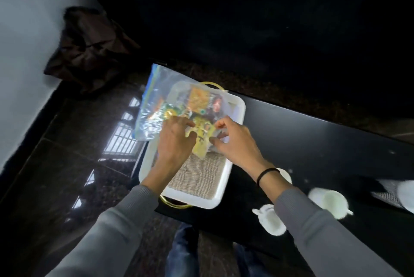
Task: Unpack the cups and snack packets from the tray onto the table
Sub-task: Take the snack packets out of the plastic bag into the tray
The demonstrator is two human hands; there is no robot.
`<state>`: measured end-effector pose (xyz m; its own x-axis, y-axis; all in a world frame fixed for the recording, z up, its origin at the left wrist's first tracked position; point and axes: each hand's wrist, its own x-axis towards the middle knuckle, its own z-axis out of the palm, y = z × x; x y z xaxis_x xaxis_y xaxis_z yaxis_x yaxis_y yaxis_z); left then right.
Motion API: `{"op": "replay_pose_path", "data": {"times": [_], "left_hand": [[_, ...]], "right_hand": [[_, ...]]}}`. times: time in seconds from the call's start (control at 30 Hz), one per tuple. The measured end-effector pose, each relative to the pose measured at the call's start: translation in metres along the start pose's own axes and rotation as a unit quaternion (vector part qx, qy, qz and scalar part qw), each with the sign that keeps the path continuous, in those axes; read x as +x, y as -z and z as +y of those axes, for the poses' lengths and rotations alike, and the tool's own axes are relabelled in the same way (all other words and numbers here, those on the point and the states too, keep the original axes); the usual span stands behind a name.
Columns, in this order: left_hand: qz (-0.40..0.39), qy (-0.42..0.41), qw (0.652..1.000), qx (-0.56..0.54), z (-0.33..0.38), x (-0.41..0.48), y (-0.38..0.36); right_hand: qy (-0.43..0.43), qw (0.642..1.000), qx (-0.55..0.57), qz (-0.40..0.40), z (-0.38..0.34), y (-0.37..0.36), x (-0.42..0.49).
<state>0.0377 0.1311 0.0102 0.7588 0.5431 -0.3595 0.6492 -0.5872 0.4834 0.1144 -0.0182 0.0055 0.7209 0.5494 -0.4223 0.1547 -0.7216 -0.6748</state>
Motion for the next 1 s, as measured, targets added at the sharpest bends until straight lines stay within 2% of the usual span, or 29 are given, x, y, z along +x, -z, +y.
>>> {"op": "replay_pose_path", "data": {"times": [0.1, 0.2, 0.27, 0.43, 0.57, 0.67, 0.8, 1.0], "left_hand": [[0.084, 0.023, 0.993, 0.074, -0.039, 0.024, 0.023], [0.114, 0.041, 0.991, 0.053, -0.070, 0.046, 0.037], [0.097, 0.081, 0.992, 0.003, -0.089, 0.061, 0.041], [-0.040, 0.178, 0.970, -0.159, -0.124, 0.086, 0.037], [-0.042, 0.210, 0.950, -0.227, -0.135, 0.097, 0.039], [-0.038, 0.190, 0.945, -0.263, -0.134, 0.101, 0.048], [-0.063, 0.109, 0.948, -0.293, -0.129, 0.094, 0.059], [-0.136, 0.088, 0.943, -0.290, -0.120, 0.065, 0.060]], "right_hand": [[0.007, 0.999, -0.029, -0.032, -0.027, -0.030, 0.036], [0.017, 0.999, -0.029, -0.023, -0.045, -0.053, 0.059], [0.014, 0.999, -0.030, -0.021, -0.051, -0.064, 0.069], [0.000, 0.999, -0.040, -0.012, -0.052, -0.074, 0.079], [-0.019, 0.999, -0.045, -0.008, -0.052, -0.070, 0.081], [-0.028, 0.999, -0.044, -0.005, -0.057, -0.065, 0.078], [-0.021, 0.999, -0.027, -0.007, -0.070, -0.054, 0.072], [-0.007, 1.000, 0.008, -0.003, -0.098, -0.046, 0.060]]}}
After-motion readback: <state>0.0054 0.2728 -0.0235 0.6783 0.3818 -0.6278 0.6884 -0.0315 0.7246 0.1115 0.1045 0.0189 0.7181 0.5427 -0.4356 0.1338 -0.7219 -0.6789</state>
